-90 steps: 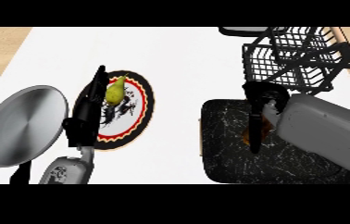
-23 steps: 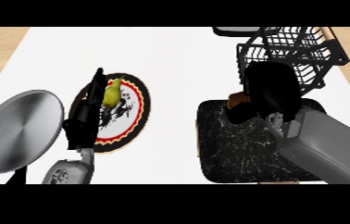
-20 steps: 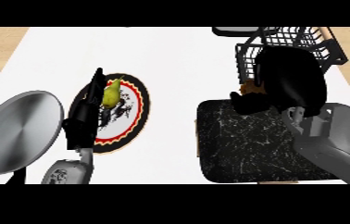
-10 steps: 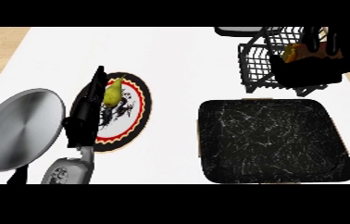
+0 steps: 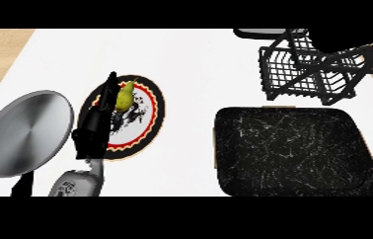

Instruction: Pick the sweet potato from the tray and place it in the tiered basket

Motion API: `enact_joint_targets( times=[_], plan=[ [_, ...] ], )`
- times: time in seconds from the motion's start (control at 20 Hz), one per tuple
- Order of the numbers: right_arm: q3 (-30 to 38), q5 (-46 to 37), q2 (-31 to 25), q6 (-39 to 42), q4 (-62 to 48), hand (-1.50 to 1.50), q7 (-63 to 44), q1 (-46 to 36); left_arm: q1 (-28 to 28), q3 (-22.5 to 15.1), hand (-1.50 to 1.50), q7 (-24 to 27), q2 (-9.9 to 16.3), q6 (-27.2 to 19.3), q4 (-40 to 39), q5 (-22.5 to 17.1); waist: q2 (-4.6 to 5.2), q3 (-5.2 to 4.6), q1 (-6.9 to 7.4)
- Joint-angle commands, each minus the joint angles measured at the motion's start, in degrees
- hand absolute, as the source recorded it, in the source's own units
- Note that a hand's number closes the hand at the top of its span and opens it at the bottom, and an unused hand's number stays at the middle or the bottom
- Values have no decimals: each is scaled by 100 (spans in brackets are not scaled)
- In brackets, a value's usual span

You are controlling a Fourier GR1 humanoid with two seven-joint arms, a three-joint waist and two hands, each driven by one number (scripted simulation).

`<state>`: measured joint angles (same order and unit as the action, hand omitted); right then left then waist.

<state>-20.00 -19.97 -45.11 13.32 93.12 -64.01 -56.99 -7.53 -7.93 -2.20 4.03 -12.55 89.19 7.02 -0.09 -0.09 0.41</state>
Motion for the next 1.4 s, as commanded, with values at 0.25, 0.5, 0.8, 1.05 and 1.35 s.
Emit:
enact_joint_targets(
  times=[0.25, 0.5, 0.8, 1.05, 1.35],
  plan=[
    [209, -764, -15, 351, -1605, 150, 373, -307, -279, 137, 0, -168, -49, -53, -25, 14, 30, 4, 42],
    [292, -1306, 113, 283, -1973, 150, 942, -87, 99, 123, 0, 200, 10, 88, -14, -3, 15, 5, 14],
    [1327, -1002, 458, -842, -2589, -150, 954, 358, 162, 146, 0, 169, 66, 153, 7, -4, 17, 17, 16],
    [1640, -841, 864, -1129, -2620, -150, 1433, 654, 1, 54, 0, 200, -176, -141, -185, 251, 9, 11, -37],
    [2413, -734, 872, -2044, -2386, -150, 1583, 606, -155, -83, 0, -78, -304, -189, -152, 354, -1, 12, -97]
  ],
)
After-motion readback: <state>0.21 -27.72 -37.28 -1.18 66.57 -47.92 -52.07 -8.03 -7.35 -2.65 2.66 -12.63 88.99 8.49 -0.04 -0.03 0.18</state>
